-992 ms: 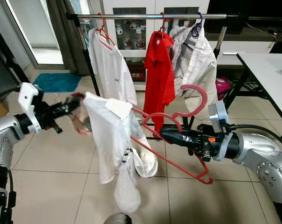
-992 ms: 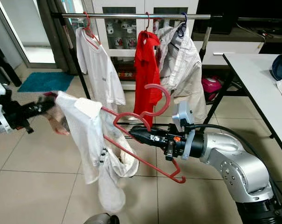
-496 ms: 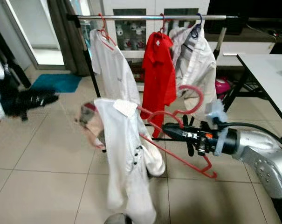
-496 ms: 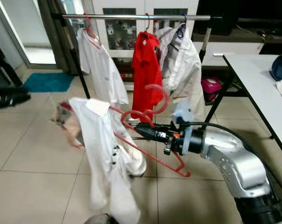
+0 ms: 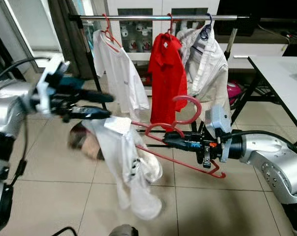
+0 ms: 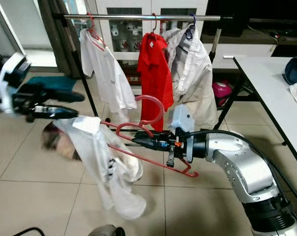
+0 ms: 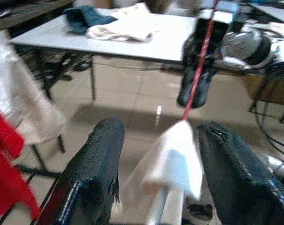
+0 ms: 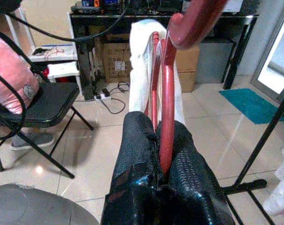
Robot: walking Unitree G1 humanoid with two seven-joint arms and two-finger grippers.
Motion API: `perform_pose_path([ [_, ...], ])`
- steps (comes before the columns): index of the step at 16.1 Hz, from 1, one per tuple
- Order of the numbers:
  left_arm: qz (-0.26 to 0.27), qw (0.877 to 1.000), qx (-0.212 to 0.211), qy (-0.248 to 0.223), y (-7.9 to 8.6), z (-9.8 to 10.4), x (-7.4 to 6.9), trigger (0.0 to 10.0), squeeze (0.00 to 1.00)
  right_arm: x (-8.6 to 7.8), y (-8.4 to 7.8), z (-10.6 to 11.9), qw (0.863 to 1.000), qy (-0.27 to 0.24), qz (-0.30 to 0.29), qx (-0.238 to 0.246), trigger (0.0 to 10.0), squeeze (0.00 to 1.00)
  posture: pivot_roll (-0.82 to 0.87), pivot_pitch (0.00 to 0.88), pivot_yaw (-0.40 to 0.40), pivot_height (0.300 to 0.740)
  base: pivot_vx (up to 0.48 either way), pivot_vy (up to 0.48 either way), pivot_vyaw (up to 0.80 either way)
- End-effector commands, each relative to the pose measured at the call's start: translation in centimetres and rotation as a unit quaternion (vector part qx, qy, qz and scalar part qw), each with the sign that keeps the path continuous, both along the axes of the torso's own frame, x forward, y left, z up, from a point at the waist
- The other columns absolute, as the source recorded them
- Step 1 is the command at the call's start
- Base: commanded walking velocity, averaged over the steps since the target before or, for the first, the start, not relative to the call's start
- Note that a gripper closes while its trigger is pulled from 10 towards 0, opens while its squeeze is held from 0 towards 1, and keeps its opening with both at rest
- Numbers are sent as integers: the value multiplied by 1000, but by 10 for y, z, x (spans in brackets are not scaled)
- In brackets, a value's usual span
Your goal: Hang hanger
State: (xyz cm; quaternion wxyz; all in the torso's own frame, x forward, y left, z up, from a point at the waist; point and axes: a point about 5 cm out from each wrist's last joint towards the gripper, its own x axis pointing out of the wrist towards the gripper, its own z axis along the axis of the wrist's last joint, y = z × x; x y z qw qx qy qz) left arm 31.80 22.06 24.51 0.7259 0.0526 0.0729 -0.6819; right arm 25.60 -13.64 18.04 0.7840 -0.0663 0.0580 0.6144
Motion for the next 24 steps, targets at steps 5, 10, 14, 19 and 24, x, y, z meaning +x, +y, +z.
perform_pose_path([
  [5,-60,993,96,-20,-18,-17,-1,10000,0,-1,9,13,999,-35,35,1,10000,0,-13,0,105,740,0,0,0],
  [10,-60,989,128,-54,-26,-23,11,0,0,-2,10,13,998,-33,44,3,10000,0,-13,0,106,740,0,0,0],
  [14,-81,985,140,-54,-34,-26,14,0,0,-2,10,14,998,-34,47,3,10000,0,-14,0,107,740,0,0,0],
  [19,-89,984,142,-65,-39,-26,16,0,0,-1,11,14,998,-35,46,3,10000,0,-12,0,106,740,0,0,0],
  [24,-89,986,128,-64,-40,-24,17,0,0,0,11,14,998,-34,45,3,10000,0,-15,0,104,740,0,0,0],
])
